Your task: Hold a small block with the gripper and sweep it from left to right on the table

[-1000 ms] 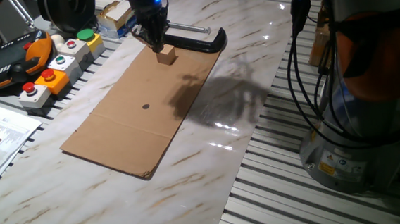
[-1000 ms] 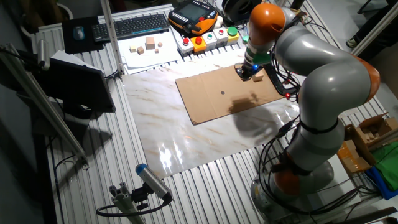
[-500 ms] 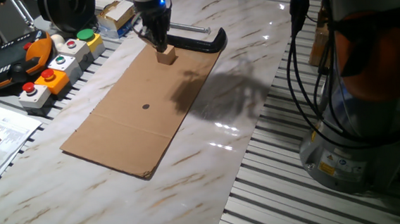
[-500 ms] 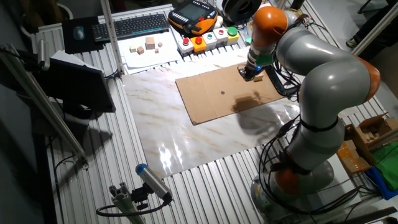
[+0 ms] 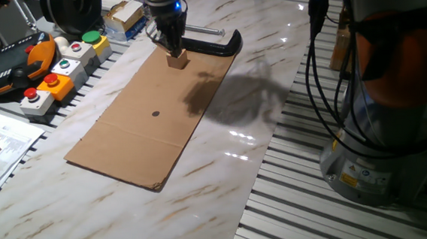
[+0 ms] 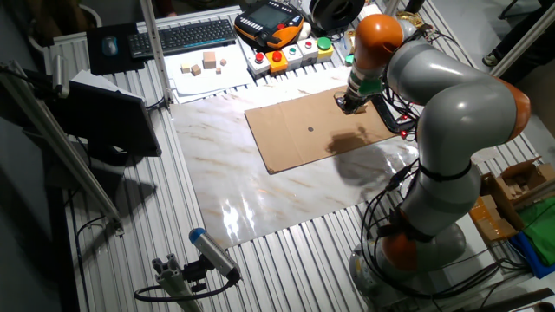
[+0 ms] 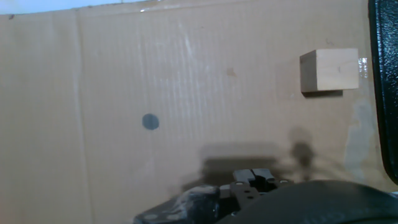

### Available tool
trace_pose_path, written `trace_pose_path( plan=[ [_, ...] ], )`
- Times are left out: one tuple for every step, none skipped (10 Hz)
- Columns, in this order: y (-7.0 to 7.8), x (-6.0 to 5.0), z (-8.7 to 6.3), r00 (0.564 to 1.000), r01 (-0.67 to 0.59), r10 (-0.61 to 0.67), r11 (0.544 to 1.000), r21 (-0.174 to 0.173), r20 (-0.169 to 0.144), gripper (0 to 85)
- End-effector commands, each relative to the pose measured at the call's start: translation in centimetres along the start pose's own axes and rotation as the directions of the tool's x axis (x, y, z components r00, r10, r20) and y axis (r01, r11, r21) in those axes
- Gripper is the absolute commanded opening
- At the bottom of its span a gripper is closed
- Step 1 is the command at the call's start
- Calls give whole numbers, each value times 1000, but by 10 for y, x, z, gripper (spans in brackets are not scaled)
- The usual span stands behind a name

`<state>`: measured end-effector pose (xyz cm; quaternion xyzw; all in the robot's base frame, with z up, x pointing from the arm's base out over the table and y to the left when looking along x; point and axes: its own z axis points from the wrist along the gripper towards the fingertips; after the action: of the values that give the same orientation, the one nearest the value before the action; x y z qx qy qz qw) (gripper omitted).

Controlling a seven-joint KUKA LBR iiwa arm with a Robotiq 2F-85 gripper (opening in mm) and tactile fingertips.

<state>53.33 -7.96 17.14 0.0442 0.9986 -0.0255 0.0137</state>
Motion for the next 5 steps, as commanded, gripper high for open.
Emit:
trace_pose_path(
  plan=[
    [-5,-3,8,1000,-4,4,1000,-4,4,7],
    [-10,-7,14,1000,-4,4,1000,-19,4,7],
    [-15,-11,14,1000,2,-2,1000,-22,4,7],
    [-21,-14,12,1000,13,-12,1000,-19,2,7],
    [-27,-14,11,1000,19,-19,1000,-10,10,7]
  ],
)
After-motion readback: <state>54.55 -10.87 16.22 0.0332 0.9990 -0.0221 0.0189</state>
